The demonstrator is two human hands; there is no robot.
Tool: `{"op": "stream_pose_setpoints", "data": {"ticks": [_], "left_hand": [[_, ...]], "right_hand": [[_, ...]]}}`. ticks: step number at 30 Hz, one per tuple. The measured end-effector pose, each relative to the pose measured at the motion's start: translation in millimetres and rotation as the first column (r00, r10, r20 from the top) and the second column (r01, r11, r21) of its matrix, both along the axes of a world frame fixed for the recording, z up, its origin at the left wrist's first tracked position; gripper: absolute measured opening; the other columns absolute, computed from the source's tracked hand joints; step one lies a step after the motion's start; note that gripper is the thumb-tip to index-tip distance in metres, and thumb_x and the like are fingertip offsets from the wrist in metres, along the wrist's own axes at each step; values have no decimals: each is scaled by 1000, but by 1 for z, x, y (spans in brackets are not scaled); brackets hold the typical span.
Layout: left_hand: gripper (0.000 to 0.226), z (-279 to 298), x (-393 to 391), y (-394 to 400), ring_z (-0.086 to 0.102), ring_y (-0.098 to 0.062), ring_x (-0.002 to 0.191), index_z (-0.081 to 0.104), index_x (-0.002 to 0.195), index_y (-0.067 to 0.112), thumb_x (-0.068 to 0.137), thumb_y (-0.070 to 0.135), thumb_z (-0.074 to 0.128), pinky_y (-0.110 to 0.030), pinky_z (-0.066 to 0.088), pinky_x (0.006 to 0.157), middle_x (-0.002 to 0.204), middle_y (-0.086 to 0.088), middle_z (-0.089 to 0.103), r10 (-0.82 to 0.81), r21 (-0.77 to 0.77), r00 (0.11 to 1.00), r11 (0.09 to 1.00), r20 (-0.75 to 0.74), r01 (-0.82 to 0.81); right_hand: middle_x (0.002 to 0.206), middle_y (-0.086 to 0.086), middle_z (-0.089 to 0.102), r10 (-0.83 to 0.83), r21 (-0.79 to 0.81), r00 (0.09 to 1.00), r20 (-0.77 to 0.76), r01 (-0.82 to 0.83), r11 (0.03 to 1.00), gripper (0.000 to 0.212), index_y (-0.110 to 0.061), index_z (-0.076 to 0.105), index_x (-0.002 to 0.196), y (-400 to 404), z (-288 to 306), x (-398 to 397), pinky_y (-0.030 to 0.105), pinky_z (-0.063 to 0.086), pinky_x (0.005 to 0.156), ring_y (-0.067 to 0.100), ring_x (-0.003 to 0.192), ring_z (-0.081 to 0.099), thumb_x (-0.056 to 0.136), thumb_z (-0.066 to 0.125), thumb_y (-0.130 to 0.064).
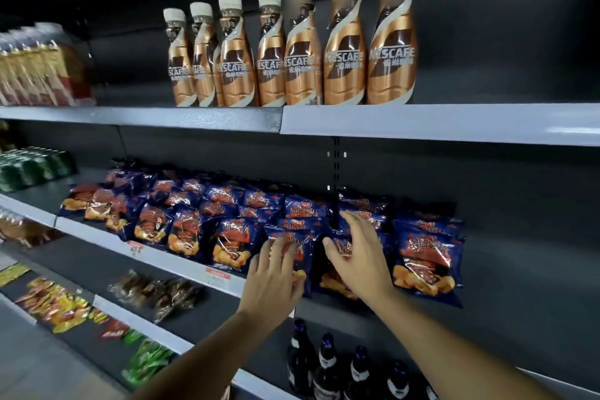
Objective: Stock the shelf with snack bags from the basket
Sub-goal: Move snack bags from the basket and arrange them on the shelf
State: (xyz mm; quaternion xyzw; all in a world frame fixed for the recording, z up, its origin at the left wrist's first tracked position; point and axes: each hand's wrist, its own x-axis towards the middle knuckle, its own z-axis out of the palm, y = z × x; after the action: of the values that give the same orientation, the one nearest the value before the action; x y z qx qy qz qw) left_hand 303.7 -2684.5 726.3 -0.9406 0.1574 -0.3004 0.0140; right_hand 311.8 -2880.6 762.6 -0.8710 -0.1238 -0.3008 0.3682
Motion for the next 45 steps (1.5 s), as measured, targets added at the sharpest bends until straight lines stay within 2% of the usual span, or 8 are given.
{"op": "stream_pose_setpoints", "data": {"ticks": [5, 12, 17, 23, 26, 32, 37, 45], "left_hand": [[63, 2, 14, 25, 52, -36, 122, 47, 136, 7, 91, 50, 36, -47, 52, 91, 134, -16, 52, 17, 2, 1000, 1000, -20, -17], [71, 1, 56, 40, 51, -34, 124, 49, 134, 8, 86, 60, 42, -47, 51, 92, 136, -14, 52, -190, 35, 982, 981, 3, 190], [75, -3, 78, 47, 54, -31, 121, 51, 133, 10, 83, 66, 46, -46, 52, 94, 134, -12, 54, -332, 44, 943, 942, 9, 331], [76, -4, 94, 50, 56, -32, 118, 56, 129, 7, 85, 66, 34, -48, 51, 93, 131, -13, 57, -412, 40, 911, 911, 22, 411], [74, -7, 101, 48, 56, -31, 119, 54, 130, 8, 85, 66, 41, -48, 51, 93, 131, -12, 57, -434, 52, 901, 900, 20, 432], [76, -12, 111, 44, 58, -30, 115, 53, 124, 10, 74, 65, 68, -49, 50, 94, 124, -11, 60, -430, 40, 902, 902, 16, 430], [72, -13, 112, 47, 56, -30, 116, 53, 126, 11, 82, 68, 53, -50, 50, 93, 127, -11, 58, -415, 49, 910, 909, -6, 415], [62, 32, 135, 45, 53, -24, 115, 55, 127, 15, 98, 57, 21, -42, 45, 95, 125, -6, 56, -398, -2, 917, 917, -9, 398]], "right_hand": [[154, -5, 36, -59, -63, 998, -22, 58, 996, 70, -20, 34, 150, 13, 3, 6, 41, 31, 116, 12, 143, 29, 93, 51, -57], [154, -2, 36, -208, -182, 978, -25, 200, 963, 70, -20, 31, 152, 29, 14, 29, 30, 25, 117, 12, 143, 28, 95, 50, -55], [154, -3, 36, -285, -214, 954, -87, 262, 941, 70, -22, 31, 151, 55, 12, 44, 37, 29, 117, 12, 143, 29, 94, 46, -60], [153, -4, 38, -349, -253, 931, -108, 314, 915, 69, -23, 32, 151, 61, 20, 52, 30, 29, 115, 12, 141, 32, 94, 49, -58], [151, -4, 40, -366, -248, 924, -112, 331, 911, 66, -23, 34, 150, 56, 25, 60, 23, 27, 111, 11, 139, 34, 95, 51, -55], [148, -5, 43, -358, -219, 926, -123, 326, 920, 61, -23, 37, 148, 54, 27, 75, 28, 31, 111, 12, 138, 36, 96, 49, -53], [144, -3, 48, -350, -258, 928, -129, 309, 915, 54, -21, 42, 145, 49, 23, 83, 27, 33, 108, 13, 134, 41, 99, 48, -48], [127, 3, 61, -431, -146, 902, -28, 423, 895, 39, -12, 55, 130, 37, 32, 76, 32, 43, 99, 20, 120, 54, 101, 49, -36]]}}
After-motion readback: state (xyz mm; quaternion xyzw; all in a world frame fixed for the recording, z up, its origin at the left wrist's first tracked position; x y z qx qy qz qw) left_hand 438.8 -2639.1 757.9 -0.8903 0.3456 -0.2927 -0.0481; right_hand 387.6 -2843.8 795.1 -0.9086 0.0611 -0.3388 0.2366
